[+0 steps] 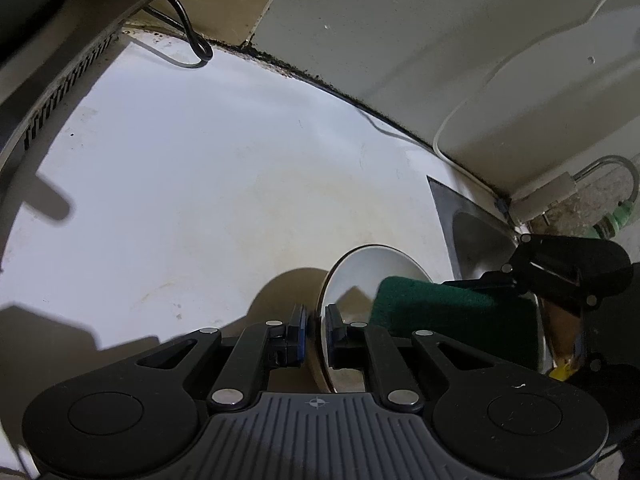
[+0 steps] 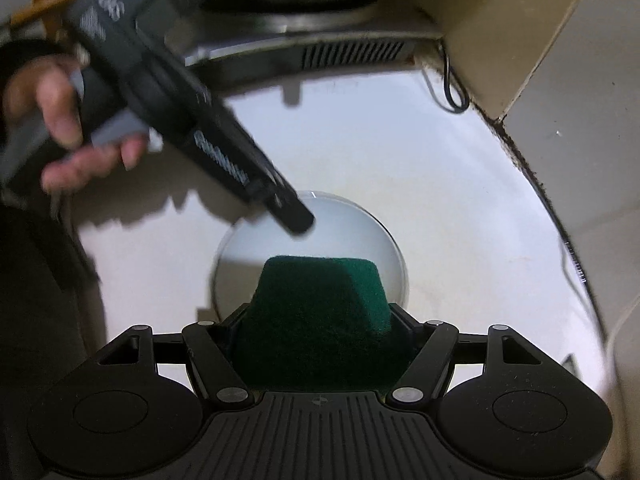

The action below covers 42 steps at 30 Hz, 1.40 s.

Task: Clean bowl
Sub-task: 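Keep scrubbing the bowl interior with the sponge while the left tool grips the rim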

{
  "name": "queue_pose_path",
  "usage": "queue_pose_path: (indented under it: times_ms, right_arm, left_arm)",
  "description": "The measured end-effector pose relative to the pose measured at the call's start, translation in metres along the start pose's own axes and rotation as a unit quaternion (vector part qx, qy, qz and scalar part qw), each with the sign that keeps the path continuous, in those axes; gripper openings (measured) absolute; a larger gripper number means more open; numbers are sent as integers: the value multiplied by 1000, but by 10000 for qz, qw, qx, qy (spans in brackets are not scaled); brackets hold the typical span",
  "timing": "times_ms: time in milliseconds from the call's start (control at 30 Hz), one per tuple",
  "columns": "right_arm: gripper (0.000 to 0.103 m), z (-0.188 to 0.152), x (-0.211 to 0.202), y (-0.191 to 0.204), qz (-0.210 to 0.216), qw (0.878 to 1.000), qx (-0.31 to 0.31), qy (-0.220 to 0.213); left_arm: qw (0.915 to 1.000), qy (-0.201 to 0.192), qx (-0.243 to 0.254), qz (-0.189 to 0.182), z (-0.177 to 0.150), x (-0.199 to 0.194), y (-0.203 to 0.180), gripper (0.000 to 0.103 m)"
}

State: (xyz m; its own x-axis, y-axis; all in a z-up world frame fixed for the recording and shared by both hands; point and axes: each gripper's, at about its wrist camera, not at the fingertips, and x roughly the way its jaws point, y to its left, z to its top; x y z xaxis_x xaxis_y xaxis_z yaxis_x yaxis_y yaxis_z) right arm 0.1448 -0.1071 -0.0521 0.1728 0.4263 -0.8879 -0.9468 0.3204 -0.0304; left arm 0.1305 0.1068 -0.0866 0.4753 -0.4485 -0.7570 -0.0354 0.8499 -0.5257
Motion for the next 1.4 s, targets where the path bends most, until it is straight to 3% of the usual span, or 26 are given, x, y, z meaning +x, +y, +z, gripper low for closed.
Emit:
queue_pose_path:
  times_ms: [167,267,400,533,567,633,833,933,1067,1167,1267,1400]
  right_arm:
    - [71,-10,6,5,-124,9994,272,-175]
    - [72,-20,0,9,-202,9980,335,-503]
    - [84,-35,-7,11,-363,9941,531,-875]
    - [84,-45,-11,10,-359,9897,652,-1223]
    - [84,-45,-10,10,-333,9895,668,-1237]
    - [71,-43,-8,12,-401,9908,641,-1124]
    - [69,-27,-10,14,-530,9878,702,-1284]
    - [69,-19,-8,15,-408,9878,701,-1326]
    - [69,-16,-12,15,-53,9926,564,-1072]
    - [69,-18,-20,16,-424,9948,330,-869]
    - [69,-15,-27,16,-735,9907,327,-1097]
    - [69,-8,-13,23,-723,9890,303,-1255]
  left_arm:
    - [10000,24,-2,56,0,-1,0,12]
    - [10000,33,-47,64,0,-1,1,12]
    - [9999,38,-78,88,0,-2,1,13]
    - [9999,52,-93,117,1,-2,1,14]
    - [9999,59,-86,125,1,-2,0,14]
    - [9999,70,-65,138,1,-1,0,14]
    - [9999,92,-42,126,2,0,0,14]
    - [9999,78,-42,144,2,0,0,14]
    - [9998,42,-100,182,5,0,5,14]
    - [9998,53,-99,162,6,-1,7,14]
    - [9998,88,-56,164,6,0,6,14]
    - [9997,117,-29,202,6,2,4,13]
